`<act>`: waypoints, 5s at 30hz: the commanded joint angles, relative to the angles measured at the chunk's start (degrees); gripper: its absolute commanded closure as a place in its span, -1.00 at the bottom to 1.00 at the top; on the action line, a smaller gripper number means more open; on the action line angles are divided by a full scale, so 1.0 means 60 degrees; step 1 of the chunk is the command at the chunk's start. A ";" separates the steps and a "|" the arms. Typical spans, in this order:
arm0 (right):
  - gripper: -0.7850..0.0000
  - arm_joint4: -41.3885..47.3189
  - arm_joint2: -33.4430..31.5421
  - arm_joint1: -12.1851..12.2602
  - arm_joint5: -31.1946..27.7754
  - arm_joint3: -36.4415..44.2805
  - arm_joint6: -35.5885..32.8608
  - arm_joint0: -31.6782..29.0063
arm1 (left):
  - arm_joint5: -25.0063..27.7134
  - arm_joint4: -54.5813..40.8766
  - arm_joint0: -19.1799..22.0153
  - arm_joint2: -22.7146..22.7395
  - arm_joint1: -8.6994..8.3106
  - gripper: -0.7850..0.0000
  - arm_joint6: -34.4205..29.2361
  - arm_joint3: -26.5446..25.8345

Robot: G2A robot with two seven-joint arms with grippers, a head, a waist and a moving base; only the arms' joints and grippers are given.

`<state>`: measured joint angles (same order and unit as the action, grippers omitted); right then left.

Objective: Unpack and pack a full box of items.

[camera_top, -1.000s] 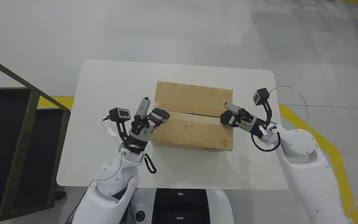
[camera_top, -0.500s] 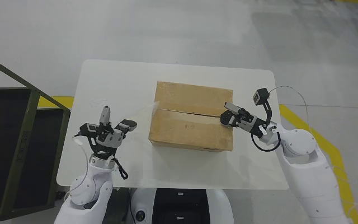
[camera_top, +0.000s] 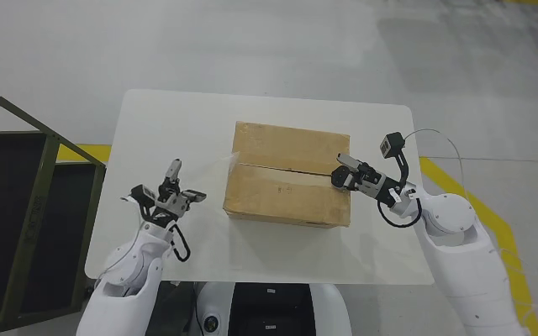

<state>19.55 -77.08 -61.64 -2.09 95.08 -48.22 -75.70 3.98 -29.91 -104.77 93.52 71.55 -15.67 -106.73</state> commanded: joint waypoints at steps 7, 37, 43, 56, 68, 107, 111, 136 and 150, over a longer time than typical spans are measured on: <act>-1.00 0.0000 0.0000 0.0000 0.0000 0.0000 0.0000 0.0000 | -0.0620 -0.0062 0.0279 0.0166 -0.0016 -1.00 0.0133 0.0355; -1.00 0.0000 0.0000 0.0000 0.0000 0.0000 0.0000 0.0000 | -0.1810 -0.0040 0.0805 0.0213 -0.0059 0.18 -0.0024 0.1243; -1.00 0.0000 0.0000 0.0000 0.0000 0.0000 0.0000 0.0000 | -0.1903 -0.0218 0.0951 0.0212 -0.0050 1.00 0.0021 0.1337; -1.00 0.0000 0.0000 0.0000 0.0000 0.0000 0.0000 0.0000 | -0.0944 -0.0539 0.0556 0.0447 0.0000 1.00 0.0334 0.0780; -1.00 0.0000 0.0000 0.0000 0.0000 0.0000 0.0000 0.0000 | 0.0383 -0.0720 0.0123 0.0627 0.0101 1.00 0.0793 -0.1266; -1.00 0.0000 0.0000 0.0000 0.0000 0.0000 0.0000 0.0000 | 0.1071 0.3277 0.0833 -0.3017 0.0270 -1.00 0.0925 -0.3256; -1.00 0.0000 0.0000 0.0000 0.0000 0.0000 0.0000 0.0000 | 0.1498 0.3125 0.0739 -0.2999 0.0248 -1.00 0.0534 -0.3319; -1.00 0.0000 0.0000 0.0000 0.0000 0.0000 0.0000 0.0000 | 0.1130 0.1267 0.0531 0.1390 -0.0101 -1.00 -0.0540 -0.1440; -1.00 0.0000 0.0000 0.0000 0.0000 0.0000 0.0000 0.0000 | 0.0036 0.1452 0.1673 0.2693 -0.0325 -1.00 -0.1323 0.0285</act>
<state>19.55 -77.08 -61.64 -2.09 95.08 -48.22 -75.70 4.53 -21.64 -95.65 109.29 69.71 -23.79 -105.69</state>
